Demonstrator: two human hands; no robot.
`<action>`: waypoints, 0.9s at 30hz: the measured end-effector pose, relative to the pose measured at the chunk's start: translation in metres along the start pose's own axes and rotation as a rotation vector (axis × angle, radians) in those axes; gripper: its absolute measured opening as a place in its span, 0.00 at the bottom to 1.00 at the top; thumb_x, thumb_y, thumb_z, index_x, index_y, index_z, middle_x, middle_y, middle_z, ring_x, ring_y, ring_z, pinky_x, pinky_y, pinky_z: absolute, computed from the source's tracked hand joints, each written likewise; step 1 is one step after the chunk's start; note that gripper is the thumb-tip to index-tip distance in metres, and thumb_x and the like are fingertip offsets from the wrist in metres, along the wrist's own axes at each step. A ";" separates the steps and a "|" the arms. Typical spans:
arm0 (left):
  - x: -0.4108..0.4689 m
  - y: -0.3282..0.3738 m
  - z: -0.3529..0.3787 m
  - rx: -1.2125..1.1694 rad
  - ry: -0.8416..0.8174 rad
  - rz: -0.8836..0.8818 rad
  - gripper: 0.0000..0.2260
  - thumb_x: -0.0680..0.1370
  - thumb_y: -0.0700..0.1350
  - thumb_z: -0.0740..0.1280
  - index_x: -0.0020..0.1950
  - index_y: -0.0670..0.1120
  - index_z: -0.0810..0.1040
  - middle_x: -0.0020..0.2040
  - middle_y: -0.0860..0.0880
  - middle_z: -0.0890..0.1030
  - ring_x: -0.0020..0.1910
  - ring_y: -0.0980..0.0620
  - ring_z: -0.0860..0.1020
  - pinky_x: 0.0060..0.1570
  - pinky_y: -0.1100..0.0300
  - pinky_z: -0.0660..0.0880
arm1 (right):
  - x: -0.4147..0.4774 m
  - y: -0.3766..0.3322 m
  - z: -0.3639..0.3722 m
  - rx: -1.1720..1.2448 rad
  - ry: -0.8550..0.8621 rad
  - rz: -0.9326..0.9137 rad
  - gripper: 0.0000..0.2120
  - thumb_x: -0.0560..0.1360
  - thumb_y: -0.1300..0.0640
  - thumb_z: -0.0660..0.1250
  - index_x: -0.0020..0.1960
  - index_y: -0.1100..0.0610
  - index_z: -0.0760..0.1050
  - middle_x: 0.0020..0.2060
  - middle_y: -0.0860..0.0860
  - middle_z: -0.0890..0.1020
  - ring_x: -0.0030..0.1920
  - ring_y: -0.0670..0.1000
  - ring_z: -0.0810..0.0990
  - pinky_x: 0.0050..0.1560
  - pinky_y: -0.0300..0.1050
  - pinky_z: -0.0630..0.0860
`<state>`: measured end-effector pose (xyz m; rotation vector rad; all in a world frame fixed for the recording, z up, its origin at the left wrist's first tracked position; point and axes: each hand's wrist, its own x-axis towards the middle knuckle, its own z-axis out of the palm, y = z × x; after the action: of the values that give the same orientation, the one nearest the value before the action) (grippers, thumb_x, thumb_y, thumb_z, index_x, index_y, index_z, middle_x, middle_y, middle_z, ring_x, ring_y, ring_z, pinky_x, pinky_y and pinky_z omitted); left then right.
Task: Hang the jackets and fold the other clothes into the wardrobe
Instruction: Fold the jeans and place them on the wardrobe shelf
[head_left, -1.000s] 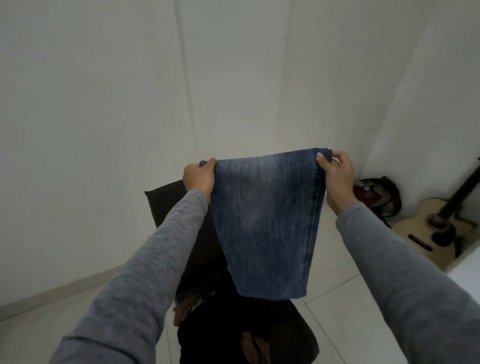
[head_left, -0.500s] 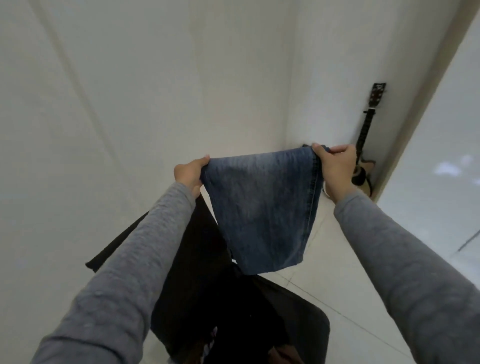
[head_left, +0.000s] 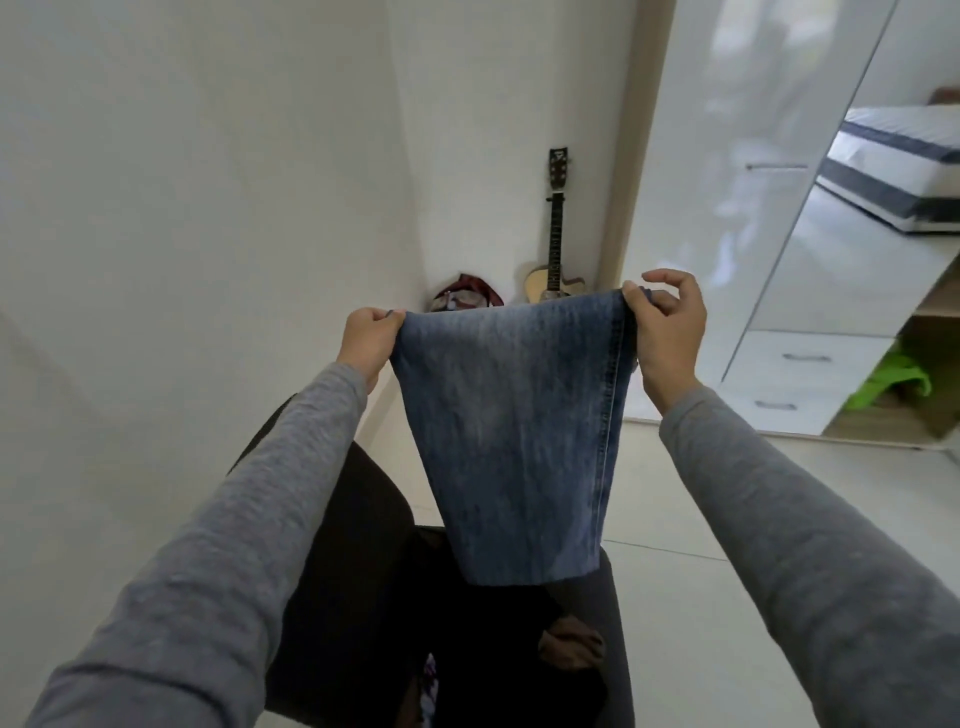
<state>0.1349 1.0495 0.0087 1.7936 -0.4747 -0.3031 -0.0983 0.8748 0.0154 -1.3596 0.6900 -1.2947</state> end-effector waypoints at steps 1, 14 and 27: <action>0.000 0.000 0.003 0.005 -0.012 0.011 0.07 0.78 0.44 0.64 0.43 0.42 0.73 0.40 0.45 0.69 0.40 0.49 0.67 0.41 0.56 0.67 | -0.003 -0.002 -0.006 -0.011 0.000 -0.024 0.08 0.73 0.59 0.70 0.46 0.50 0.73 0.34 0.52 0.78 0.35 0.47 0.76 0.39 0.36 0.74; -0.031 -0.010 0.029 0.277 -0.451 0.151 0.37 0.62 0.48 0.80 0.67 0.50 0.67 0.66 0.47 0.69 0.64 0.48 0.69 0.64 0.49 0.71 | -0.033 0.005 -0.047 -0.536 -0.188 0.103 0.25 0.65 0.63 0.77 0.61 0.58 0.75 0.54 0.51 0.77 0.54 0.50 0.75 0.58 0.42 0.74; -0.006 -0.025 0.074 0.864 -0.364 0.502 0.09 0.72 0.46 0.73 0.48 0.41 0.84 0.60 0.40 0.68 0.62 0.41 0.66 0.62 0.55 0.64 | -0.002 0.032 -0.043 -1.209 -0.379 0.136 0.11 0.70 0.52 0.73 0.50 0.55 0.81 0.61 0.55 0.71 0.65 0.56 0.67 0.67 0.55 0.65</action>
<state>0.1013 0.9940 -0.0354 2.3529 -1.4524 -0.0583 -0.1312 0.8558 -0.0231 -2.3586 1.3479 -0.3879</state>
